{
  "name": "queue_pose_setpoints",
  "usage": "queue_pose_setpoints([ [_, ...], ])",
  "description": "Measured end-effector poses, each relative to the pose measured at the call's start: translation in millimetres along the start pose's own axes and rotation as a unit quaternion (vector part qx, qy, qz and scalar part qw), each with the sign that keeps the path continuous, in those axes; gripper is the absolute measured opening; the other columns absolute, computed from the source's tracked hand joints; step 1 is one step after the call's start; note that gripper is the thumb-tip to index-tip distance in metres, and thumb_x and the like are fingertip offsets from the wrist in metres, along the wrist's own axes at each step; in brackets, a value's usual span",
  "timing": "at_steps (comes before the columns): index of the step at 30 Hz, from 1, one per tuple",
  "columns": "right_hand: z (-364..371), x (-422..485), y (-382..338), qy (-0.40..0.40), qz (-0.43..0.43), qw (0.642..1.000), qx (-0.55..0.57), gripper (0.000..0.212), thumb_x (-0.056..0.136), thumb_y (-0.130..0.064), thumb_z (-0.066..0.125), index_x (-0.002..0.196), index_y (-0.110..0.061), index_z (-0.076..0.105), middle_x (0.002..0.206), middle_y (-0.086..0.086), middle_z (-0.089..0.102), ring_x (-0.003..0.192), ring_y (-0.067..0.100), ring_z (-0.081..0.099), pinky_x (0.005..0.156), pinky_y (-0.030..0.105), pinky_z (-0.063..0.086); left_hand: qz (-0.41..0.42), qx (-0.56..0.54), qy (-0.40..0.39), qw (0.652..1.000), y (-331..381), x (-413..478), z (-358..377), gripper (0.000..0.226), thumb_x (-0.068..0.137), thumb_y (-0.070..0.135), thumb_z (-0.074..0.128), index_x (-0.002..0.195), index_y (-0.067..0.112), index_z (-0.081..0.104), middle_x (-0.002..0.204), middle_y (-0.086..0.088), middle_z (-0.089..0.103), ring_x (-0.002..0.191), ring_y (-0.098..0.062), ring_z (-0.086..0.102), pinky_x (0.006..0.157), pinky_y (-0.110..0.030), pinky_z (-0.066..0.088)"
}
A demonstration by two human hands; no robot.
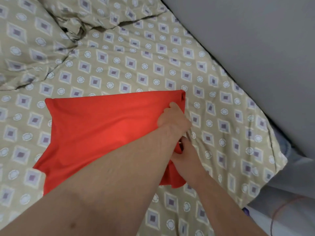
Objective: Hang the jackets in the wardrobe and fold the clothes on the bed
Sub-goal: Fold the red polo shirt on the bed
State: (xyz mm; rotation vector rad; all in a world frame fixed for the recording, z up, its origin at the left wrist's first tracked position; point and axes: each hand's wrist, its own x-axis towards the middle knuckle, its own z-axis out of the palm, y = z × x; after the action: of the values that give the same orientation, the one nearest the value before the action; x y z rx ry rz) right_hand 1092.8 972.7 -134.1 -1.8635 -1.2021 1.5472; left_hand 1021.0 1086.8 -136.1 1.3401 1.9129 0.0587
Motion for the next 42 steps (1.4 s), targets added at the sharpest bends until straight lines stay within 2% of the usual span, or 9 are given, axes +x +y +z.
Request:
queue_pose_setpoints([
  [6, 47.1, -12.0, -19.9, -0.029, -0.028, 0.999, 0.019, 0.025, 0.079, 0.0, 0.058, 0.092, -0.021, 0.056, 0.083, 0.011, 0.064, 0.071, 0.025, 0.064, 0.066, 0.036, 0.056, 0.06, -0.174, 0.008, 0.983, -50.4, 4.9, -41.8, 0.013, 0.082, 0.014, 0.057, 0.074, 0.015, 0.048, 0.072, 0.001, 0.055, 0.069, -0.023, 0.053, 0.057, -0.032, 0.039],
  [12, 111.1, -25.3, -50.3, -0.087, -0.068, 0.994, 0.014, 0.034, 0.067, -0.014, 0.055, 0.096, -0.031, 0.06, 0.084, 0.002, 0.066, 0.065, 0.011, 0.059, 0.065, 0.022, 0.05, -0.055, -0.466, 0.02, 0.883, -130.0, -8.6, -96.2, 0.018, 0.088, -0.002, 0.057, 0.105, -0.008, 0.06, 0.091, -0.026, 0.065, 0.079, -0.033, 0.064, 0.077, -0.05, 0.056],
  [16, 172.8, -30.5, -68.5, -0.136, -0.09, 0.987, -0.01, 0.043, 0.075, -0.002, 0.061, 0.111, -0.027, 0.06, 0.096, -0.001, 0.07, 0.087, 0.013, 0.066, 0.082, 0.022, 0.051, -0.093, -0.454, 0.073, 0.883, -200.3, -15.2, -135.6, 0.019, 0.092, 0.003, 0.062, 0.108, -0.008, 0.063, 0.1, -0.026, 0.069, 0.079, -0.03, 0.068, 0.076, -0.042, 0.061],
  [19, 227.8, -35.4, -78.4, -0.179, -0.094, 0.979, -0.015, 0.032, 0.078, -0.005, 0.061, 0.102, -0.027, 0.057, 0.082, -0.005, 0.067, 0.064, -0.003, 0.059, 0.065, 0.01, 0.046, -0.103, -0.427, 0.113, 0.891, -251.8, -17.0, -161.5, 0.004, 0.091, 0.006, 0.066, 0.094, 0.004, 0.066, 0.086, -0.014, 0.069, 0.068, -0.021, 0.066, 0.064, -0.03, 0.058],
  [24, 299.7, -40.7, -84.1, -0.192, -0.056, 0.978, -0.06, 0.02, 0.08, -0.009, 0.062, 0.099, -0.015, 0.059, 0.087, 0.007, 0.065, 0.079, 0.023, 0.062, 0.082, 0.046, 0.053, -0.107, -0.363, 0.165, 0.911, -312.9, -18.0, -179.6, 0.008, 0.091, 0.015, 0.067, 0.084, 0.013, 0.064, 0.079, -0.004, 0.065, 0.067, -0.017, 0.06, 0.058, -0.024, 0.051],
  [28, 305.3, -53.4, -88.2, -0.214, -0.051, 0.967, -0.13, 0.04, 0.084, -0.019, 0.062, 0.123, -0.013, 0.056, 0.109, 0.008, 0.067, 0.106, 0.028, 0.063, 0.096, 0.043, 0.049, -0.112, -0.347, 0.185, 0.913, -334.3, -30.8, -172.9, 0.01, 0.087, 0.02, 0.07, 0.091, 0.011, 0.066, 0.088, -0.007, 0.069, 0.078, -0.023, 0.065, 0.075, -0.036, 0.055],
  [31, 261.4, -62.5, -79.4, -0.094, -0.162, 0.969, -0.158, 0.033, 0.08, -0.023, 0.049, 0.106, -0.018, 0.068, 0.099, -0.003, 0.071, 0.095, 0.011, 0.061, 0.093, 0.028, 0.048, -0.134, -0.291, 0.203, 0.926, -342.5, -52.9, -153.3, 0.029, 0.083, 0.034, 0.073, 0.087, 0.007, 0.062, 0.083, -0.005, 0.069, 0.073, -0.021, 0.064, 0.066, -0.037, 0.051],
  [34, 203.5, -53.1, -53.8, 0.093, -0.198, 0.951, -0.22, 0.042, 0.09, -0.032, 0.047, 0.13, -0.026, 0.057, 0.127, -0.005, 0.056, 0.118, 0.008, 0.047, 0.104, 0.027, 0.038, -0.128, -0.224, 0.193, 0.947, -351.1, -75.5, -130.9, 0.025, 0.085, 0.04, 0.071, 0.083, 0.02, 0.055, 0.076, 0.006, 0.061, 0.069, -0.014, 0.059, 0.056, -0.028, 0.039],
  [42, 199.8, -36.6, 6.1, 0.016, -0.171, 0.914, -0.366, 0.078, 0.096, -0.046, 0.056, 0.158, -0.019, 0.017, 0.147, 0.02, 0.036, 0.133, 0.034, 0.039, 0.112, 0.047, 0.035, -0.185, -0.181, 0.33, 0.908, -357.8, -98.3, -92.6, 0.04, 0.079, 0.038, 0.078, 0.096, 0.012, 0.053, 0.085, -0.003, 0.059, 0.082, -0.024, 0.057, 0.077, -0.039, 0.047],
])
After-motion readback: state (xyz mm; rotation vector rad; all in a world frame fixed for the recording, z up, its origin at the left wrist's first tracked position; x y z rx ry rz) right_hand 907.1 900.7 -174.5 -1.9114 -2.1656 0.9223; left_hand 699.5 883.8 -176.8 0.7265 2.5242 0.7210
